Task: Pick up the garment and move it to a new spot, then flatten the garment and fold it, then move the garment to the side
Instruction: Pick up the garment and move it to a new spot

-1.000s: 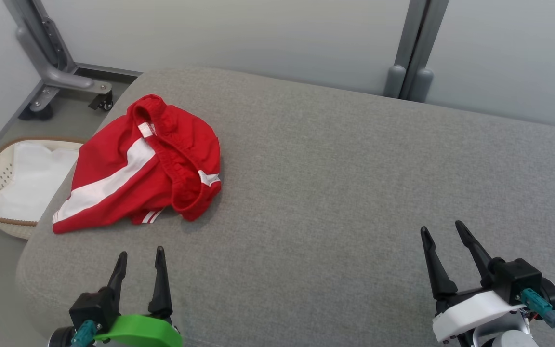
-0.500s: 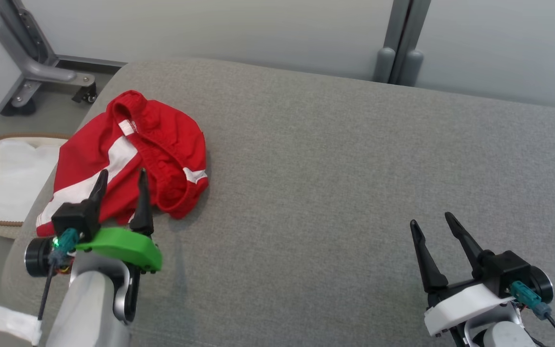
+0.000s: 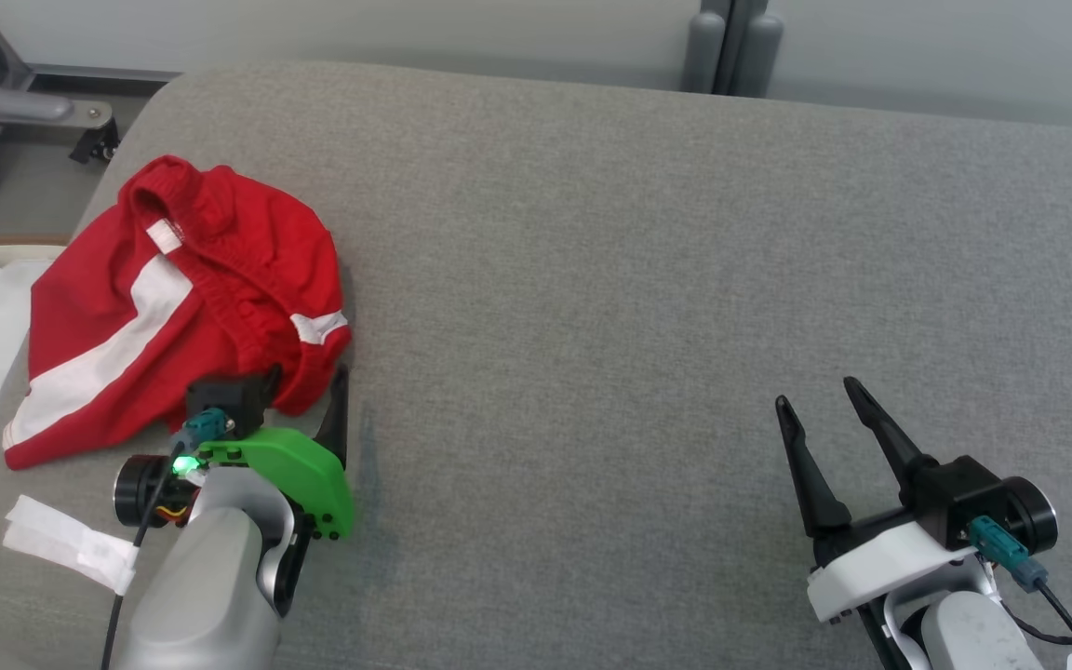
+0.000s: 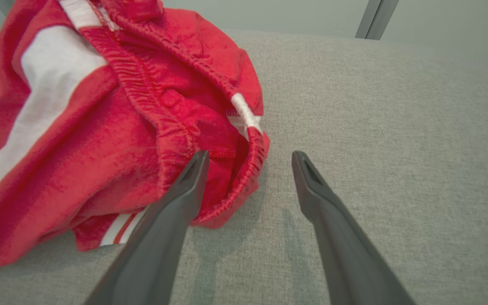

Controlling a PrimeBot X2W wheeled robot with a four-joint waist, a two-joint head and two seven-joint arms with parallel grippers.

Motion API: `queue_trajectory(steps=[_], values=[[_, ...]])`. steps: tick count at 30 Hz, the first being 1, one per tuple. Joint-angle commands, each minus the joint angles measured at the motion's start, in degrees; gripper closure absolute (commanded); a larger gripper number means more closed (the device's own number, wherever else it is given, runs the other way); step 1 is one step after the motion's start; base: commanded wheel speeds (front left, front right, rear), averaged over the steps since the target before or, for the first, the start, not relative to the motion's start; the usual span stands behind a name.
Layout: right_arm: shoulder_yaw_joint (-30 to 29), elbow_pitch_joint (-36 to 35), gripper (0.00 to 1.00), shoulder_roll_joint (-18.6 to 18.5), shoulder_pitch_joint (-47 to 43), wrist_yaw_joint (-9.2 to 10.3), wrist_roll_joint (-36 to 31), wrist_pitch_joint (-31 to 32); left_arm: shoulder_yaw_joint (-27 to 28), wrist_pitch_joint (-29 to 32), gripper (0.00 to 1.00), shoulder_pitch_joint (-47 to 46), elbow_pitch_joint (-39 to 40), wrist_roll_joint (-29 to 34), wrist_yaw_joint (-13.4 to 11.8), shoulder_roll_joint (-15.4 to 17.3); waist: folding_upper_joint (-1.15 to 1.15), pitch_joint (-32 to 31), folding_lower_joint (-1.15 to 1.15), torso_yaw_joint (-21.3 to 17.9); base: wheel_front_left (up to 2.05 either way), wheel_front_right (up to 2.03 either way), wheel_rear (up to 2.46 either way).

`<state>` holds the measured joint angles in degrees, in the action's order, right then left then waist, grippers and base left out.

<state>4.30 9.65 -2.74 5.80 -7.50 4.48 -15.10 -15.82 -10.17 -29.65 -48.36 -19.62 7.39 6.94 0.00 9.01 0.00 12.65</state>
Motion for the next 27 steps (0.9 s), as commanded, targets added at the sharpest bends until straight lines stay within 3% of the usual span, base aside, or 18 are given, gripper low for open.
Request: queue_trajectory(steps=[1, 7, 8, 9, 12, 13, 14, 27], values=[[0.00, -0.07, 0.00, -0.26, 0.66, 0.02, -0.40, -0.10, -0.80, -0.31, 0.00, -1.22, -0.92, -1.04, 0.14, 0.37, 0.00, 1.56, 0.00, -1.13, 0.00, 0.00, 0.00], [0.44, 0.00, 0.00, -0.27, 1.31, 0.02, -0.76, -0.10, -3.38, -1.64, 0.00, -2.80, -4.88, -3.87, 0.15, 0.85, 0.00, 3.02, 0.00, -1.90, 0.00, 0.00, 0.00], [0.53, 0.00, 0.00, -0.28, 1.50, 0.02, -0.78, -0.10, -3.70, -1.87, 0.13, -3.17, -5.48, -4.16, 0.15, 0.86, 0.00, 3.17, 0.00, -2.03, 0.00, 0.00, 0.00], [0.62, 0.01, 0.00, -0.27, 1.60, 0.02, -0.79, -0.10, -3.86, -2.07, 0.47, -3.57, -6.01, -4.30, 0.15, 0.98, 0.00, 3.27, 0.00, -2.14, 0.00, 0.00, 0.00], [1.01, 0.12, 0.00, -0.27, 1.94, 0.02, -0.72, -0.10, -3.84, -3.08, 0.71, -5.17, -7.35, -4.85, 0.14, 1.42, 0.00, 3.40, 0.00, -2.49, 0.00, 0.00, 0.00], [1.13, 0.16, 0.00, -0.26, 2.00, 0.02, -0.71, -0.10, -3.87, -3.37, 0.92, -5.58, -7.61, -4.90, 0.14, 1.47, 0.00, 3.37, 0.00, -2.59, 0.00, 0.00, 0.00], [1.24, 0.19, 0.00, -0.26, 1.99, 0.02, -0.65, -0.10, -4.00, -3.71, 1.00, -6.04, -7.78, -4.92, 0.14, 1.61, 0.00, 3.29, 0.00, -2.69, 0.00, 0.00, 0.00], [0.54, 0.77, 0.00, -0.27, 0.09, 0.02, 1.51, -0.10, -5.92, -5.08, 1.00, -11.68, -2.15, -0.43, -0.07, 5.53, 0.00, -1.47, 0.00, -4.96, 0.00, 0.00, 0.00]])
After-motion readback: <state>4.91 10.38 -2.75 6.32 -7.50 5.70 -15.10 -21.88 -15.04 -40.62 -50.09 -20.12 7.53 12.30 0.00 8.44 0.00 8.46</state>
